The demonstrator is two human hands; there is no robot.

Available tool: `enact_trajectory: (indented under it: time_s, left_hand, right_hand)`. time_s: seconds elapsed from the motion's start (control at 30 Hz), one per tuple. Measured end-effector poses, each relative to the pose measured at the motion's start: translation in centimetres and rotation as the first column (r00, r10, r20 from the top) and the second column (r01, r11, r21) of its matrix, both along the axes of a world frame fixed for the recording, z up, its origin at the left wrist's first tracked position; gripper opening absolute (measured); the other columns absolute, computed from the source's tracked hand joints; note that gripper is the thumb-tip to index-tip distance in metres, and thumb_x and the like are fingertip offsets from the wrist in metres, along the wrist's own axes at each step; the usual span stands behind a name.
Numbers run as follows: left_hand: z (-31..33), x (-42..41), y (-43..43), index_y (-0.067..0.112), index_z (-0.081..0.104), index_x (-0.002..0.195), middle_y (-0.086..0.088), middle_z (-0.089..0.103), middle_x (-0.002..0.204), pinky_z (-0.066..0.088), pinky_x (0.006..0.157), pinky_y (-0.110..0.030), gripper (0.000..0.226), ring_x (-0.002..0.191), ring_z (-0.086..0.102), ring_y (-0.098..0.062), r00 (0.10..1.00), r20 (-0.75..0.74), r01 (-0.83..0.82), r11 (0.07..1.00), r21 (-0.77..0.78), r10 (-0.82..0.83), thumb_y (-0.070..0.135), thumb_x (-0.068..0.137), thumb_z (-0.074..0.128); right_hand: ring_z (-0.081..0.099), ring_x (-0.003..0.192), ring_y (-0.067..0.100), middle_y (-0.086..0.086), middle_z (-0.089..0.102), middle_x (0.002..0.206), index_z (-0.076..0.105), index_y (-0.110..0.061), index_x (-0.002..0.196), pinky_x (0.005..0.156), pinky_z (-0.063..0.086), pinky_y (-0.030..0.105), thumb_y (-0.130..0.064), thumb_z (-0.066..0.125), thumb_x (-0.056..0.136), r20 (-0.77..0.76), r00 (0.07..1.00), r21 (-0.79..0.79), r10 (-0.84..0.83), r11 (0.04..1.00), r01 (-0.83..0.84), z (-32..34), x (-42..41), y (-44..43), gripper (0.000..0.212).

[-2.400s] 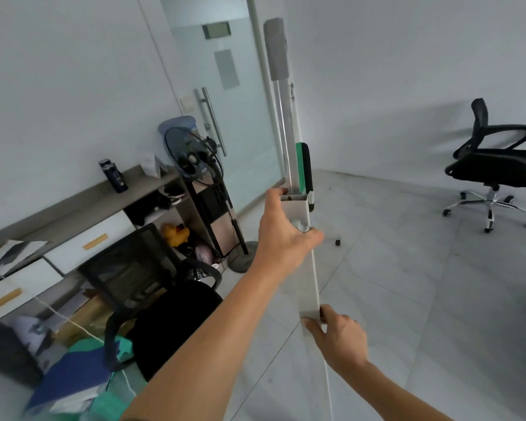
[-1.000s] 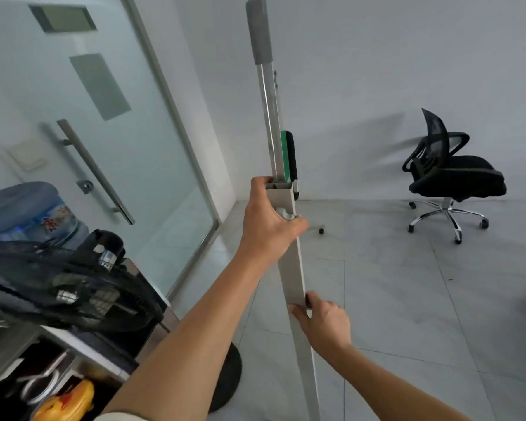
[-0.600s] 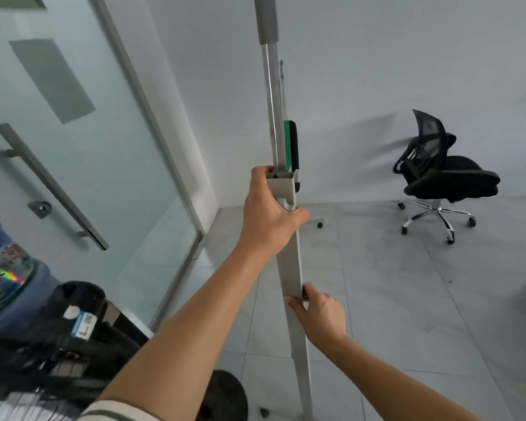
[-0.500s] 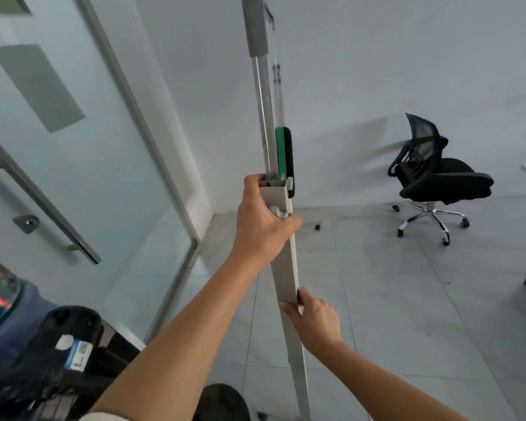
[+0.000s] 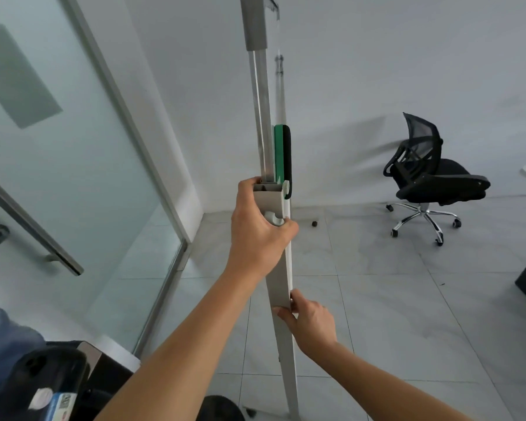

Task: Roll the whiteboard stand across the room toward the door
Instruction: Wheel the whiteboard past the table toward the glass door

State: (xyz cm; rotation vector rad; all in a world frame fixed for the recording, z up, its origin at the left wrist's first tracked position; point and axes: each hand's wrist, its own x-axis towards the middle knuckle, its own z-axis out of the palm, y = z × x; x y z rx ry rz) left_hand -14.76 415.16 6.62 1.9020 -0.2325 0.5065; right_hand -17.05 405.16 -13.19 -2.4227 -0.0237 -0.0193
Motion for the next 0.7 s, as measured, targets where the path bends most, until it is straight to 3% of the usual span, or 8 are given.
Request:
enact_trajectory:
  time_s: [0.07,0.17,0.3,0.4,0.47,0.53,0.7]
  left_hand:
    - [0.0,-0.2,-0.1,0.023,0.045,0.118,0.0,0.064,0.094,0.055,0.069,-0.024,0.063,0.075,0.064,-0.013,1.0,0.005,-0.003,1.0,0.0,0.003,0.002,0.066,0.074]
    - [0.2,-0.9,-0.2,0.027,0.045,0.114,0.009,0.062,0.087,0.051,0.065,-0.016,0.06,0.067,0.06,-0.004,1.0,0.01,-0.023,1.0,0.01,0.023,0.001,0.069,0.074]
    - [0.3,-1.7,-0.6,0.025,0.046,0.118,0.015,0.059,0.086,0.052,0.063,-0.015,0.06,0.065,0.058,-0.001,0.997,0.005,-0.081,0.997,0.013,0.081,0.0,0.071,0.075]
    - [-0.3,-2.2,-1.4,0.024,0.05,0.115,0.016,0.055,0.071,0.052,0.061,-0.019,0.055,0.058,0.052,-0.006,0.98,0.01,-0.201,0.98,-0.009,0.201,0.005,0.072,0.077]
    - [-0.9,-2.5,-2.1,0.024,0.05,0.105,0.017,0.05,0.063,0.051,0.063,-0.021,0.042,0.059,0.05,-0.007,0.956,0.017,-0.293,0.956,-0.02,0.293,0.01,0.075,0.076]
    - [-1.7,-2.8,-3.1,0.019,0.049,0.107,0.014,0.051,0.074,0.051,0.07,-0.024,0.036,0.068,0.053,-0.007,0.925,0.022,-0.378,0.925,-0.022,0.379,0.017,0.081,0.074]
    - [-3.1,-3.3,-6.9,0.009,0.037,0.133,0.015,0.054,0.101,0.046,0.081,-0.004,0.047,0.089,0.059,0.011,0.831,0.045,-0.548,0.83,-0.104,0.555,0.02,0.094,0.059]
  right_hand:
    - [0.068,0.081,0.03,0.003,0.074,0.092,0.049,-0.018,0.089,0.065,0.056,0.04,-0.06,0.051,0.086,0.001,1.0,0.011,0.029,1.0,-0.029,0.0,0.0,-0.2,0.042]
    - [0.067,0.078,0.029,0.003,0.074,0.09,0.046,-0.018,0.085,0.064,0.055,0.039,-0.059,0.049,0.087,-0.005,0.996,0.01,0.087,0.996,-0.087,0.1,-0.1,-0.7,0.042]
    - [0.057,0.067,0.028,0.003,0.072,0.089,0.037,-0.023,0.082,0.058,0.044,0.033,-0.052,0.045,0.093,-0.022,0.976,-0.037,0.216,0.976,-0.217,0.3,-0.1,-1.8,0.032]
    - [0.063,0.079,0.028,0.001,0.072,0.103,0.048,-0.024,0.1,0.068,0.048,0.034,-0.043,0.04,0.097,-0.066,0.927,-0.053,0.369,0.927,-0.372,0.5,0.5,-3.5,0.021]
    - [0.067,0.096,0.025,-0.004,0.069,0.119,0.05,-0.027,0.122,0.082,0.052,0.035,-0.041,0.043,0.097,-0.123,0.873,-0.01,0.472,0.879,-0.477,0.8,0.9,-5.7,0.03]
    - [0.066,0.101,0.021,-0.005,0.069,0.12,0.055,-0.027,0.125,0.09,0.053,0.034,-0.042,0.047,0.095,-0.2,0.818,0.024,0.539,0.838,-0.546,0.7,1.5,-8.9,0.035]
    - [0.065,0.101,0.017,-0.007,0.07,0.101,0.064,-0.028,0.113,0.087,0.047,0.027,-0.046,0.053,0.089,-0.311,0.73,-0.022,0.609,0.763,-0.646,-1.0,3.5,-19.9,0.032]
